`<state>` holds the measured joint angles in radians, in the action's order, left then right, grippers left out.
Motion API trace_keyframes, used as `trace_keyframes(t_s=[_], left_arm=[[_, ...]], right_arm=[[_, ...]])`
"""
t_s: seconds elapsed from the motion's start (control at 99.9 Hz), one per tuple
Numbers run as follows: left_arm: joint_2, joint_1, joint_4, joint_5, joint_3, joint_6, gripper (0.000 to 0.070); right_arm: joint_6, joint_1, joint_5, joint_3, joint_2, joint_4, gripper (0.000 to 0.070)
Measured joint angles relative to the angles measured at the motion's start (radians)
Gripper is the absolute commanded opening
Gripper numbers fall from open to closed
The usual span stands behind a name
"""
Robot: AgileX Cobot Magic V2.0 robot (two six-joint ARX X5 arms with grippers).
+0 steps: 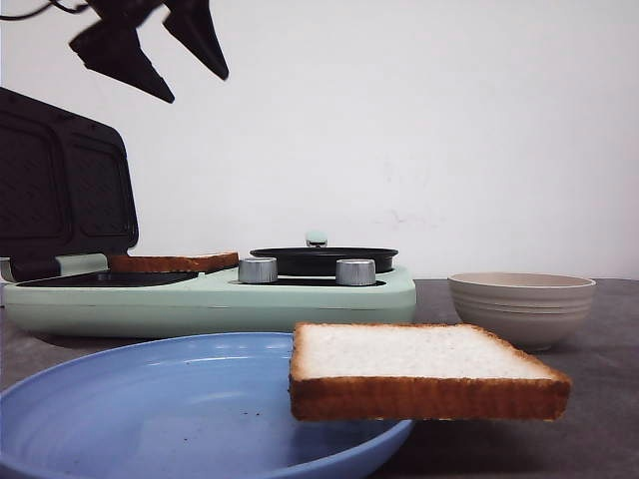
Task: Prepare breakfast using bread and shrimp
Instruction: 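Raise the left gripper away from the press, then grasp the remaining bread slice on the blue plate with the right gripper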
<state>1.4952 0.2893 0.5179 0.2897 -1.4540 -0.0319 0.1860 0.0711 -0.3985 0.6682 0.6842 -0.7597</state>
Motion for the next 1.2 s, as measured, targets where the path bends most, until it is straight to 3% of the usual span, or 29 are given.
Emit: trace_keyframes(t_s=[0.28, 0.581, 0.821, 1.021, 1.201], left_arm=[[-0.367, -0.004, -0.211, 0.002, 0.336, 0.044, 0.0456], [-0.729, -0.004, -0.223, -0.04, 0.703, 0.161, 0.0456], [-0.929, -0.004, -0.174, -0.183, 0.779, 0.197, 0.0458], [-0.962, -0.004, -0.093, -0.207, 0.802, 0.203, 0.0458], [-0.954, -0.004, -0.079, -0.211, 0.806, 0.203, 0.0458]], right_arm=[[0.0, 0.0, -0.026, 0.0, 0.0, 0.0, 0.047], [0.024, 0.0, -0.058, -0.014, 0.038, 0.071, 0.047], [0.136, 0.043, -0.225, -0.171, 0.145, 0.236, 0.047], [0.237, 0.116, -0.325, -0.276, 0.259, 0.408, 0.047], [0.293, 0.19, -0.333, -0.301, 0.367, 0.528, 0.0483]])
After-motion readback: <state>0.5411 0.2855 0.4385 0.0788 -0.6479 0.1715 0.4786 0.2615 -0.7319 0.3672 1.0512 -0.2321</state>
